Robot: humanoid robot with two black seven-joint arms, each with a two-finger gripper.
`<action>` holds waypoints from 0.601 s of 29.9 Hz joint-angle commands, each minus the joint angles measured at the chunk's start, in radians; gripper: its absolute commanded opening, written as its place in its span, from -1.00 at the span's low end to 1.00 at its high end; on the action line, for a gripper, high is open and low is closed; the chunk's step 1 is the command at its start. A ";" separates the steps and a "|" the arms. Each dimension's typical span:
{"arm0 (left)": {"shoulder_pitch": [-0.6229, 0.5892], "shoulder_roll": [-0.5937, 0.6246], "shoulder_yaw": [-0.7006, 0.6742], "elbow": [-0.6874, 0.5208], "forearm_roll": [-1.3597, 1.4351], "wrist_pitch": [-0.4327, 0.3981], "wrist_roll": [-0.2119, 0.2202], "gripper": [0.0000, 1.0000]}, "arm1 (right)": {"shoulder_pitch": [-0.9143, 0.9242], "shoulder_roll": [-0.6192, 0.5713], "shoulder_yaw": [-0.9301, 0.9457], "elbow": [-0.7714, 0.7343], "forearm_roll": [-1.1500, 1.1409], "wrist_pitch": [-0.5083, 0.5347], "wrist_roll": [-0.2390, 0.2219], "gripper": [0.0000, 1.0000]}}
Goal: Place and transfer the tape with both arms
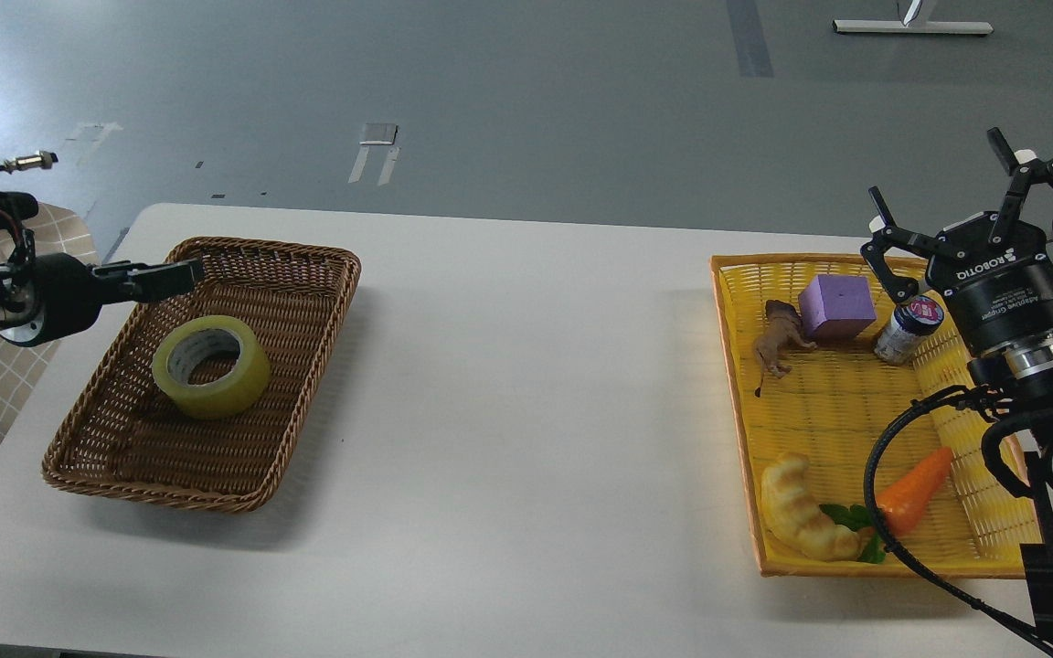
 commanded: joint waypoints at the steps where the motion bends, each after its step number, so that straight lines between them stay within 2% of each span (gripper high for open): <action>1: -0.102 0.001 -0.014 -0.001 -0.194 -0.042 -0.047 0.94 | 0.002 -0.002 0.000 0.003 0.000 0.000 0.000 1.00; 6: -0.171 -0.028 -0.082 -0.001 -0.621 -0.131 -0.109 0.94 | 0.011 -0.008 0.000 0.007 -0.002 0.000 0.000 1.00; 8: -0.177 -0.059 -0.107 -0.001 -0.723 -0.157 -0.112 0.94 | 0.012 -0.009 0.002 0.012 -0.002 0.000 0.000 1.00; 10: -0.179 -0.143 -0.174 0.002 -0.893 -0.219 -0.110 0.95 | 0.014 -0.011 0.005 0.012 -0.002 0.000 -0.002 1.00; 12: -0.177 -0.206 -0.234 0.007 -0.970 -0.247 -0.110 0.95 | 0.017 -0.012 0.005 0.010 -0.002 0.000 -0.002 1.00; 18: -0.156 -0.394 -0.388 0.007 -1.032 -0.247 -0.110 0.95 | 0.055 -0.014 0.005 0.004 -0.002 0.000 -0.012 1.00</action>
